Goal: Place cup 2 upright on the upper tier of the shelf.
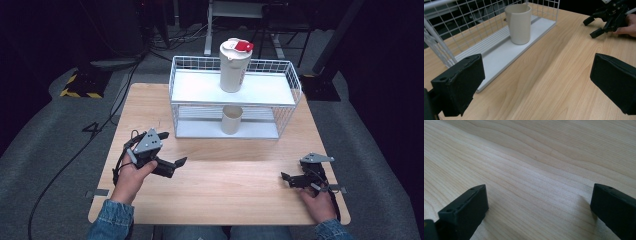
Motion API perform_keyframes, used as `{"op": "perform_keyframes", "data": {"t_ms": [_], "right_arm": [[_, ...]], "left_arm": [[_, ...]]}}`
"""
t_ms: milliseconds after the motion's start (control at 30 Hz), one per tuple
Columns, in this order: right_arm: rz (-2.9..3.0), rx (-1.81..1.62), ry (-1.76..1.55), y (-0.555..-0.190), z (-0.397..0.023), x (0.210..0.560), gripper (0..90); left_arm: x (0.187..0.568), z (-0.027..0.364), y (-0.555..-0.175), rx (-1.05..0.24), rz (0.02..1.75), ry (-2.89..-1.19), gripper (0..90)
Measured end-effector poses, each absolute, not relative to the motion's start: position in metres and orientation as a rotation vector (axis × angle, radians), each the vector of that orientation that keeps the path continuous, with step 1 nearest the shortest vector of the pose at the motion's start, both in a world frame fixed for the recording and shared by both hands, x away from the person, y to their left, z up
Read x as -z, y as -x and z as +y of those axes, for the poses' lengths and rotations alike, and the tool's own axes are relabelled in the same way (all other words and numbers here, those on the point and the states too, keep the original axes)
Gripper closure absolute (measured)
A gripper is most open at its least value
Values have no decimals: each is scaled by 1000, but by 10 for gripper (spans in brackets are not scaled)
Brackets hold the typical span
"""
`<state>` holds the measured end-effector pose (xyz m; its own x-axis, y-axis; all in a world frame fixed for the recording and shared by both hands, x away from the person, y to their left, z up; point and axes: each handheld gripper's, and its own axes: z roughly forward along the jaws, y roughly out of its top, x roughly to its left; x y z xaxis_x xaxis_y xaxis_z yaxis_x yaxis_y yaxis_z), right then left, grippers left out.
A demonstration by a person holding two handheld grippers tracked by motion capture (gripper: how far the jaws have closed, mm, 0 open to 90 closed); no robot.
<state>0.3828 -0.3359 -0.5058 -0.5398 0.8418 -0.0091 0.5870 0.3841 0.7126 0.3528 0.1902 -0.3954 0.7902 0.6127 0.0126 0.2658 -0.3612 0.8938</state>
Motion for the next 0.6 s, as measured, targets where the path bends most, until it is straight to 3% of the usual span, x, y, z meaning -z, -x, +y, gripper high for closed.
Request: {"op": "perform_keyframes", "data": {"t_ms": [600], "right_arm": [[2278,-947,-1239,-383,-336,506,16]], "left_arm": [[464,197,-334,-371,756,-2002,7]]}}
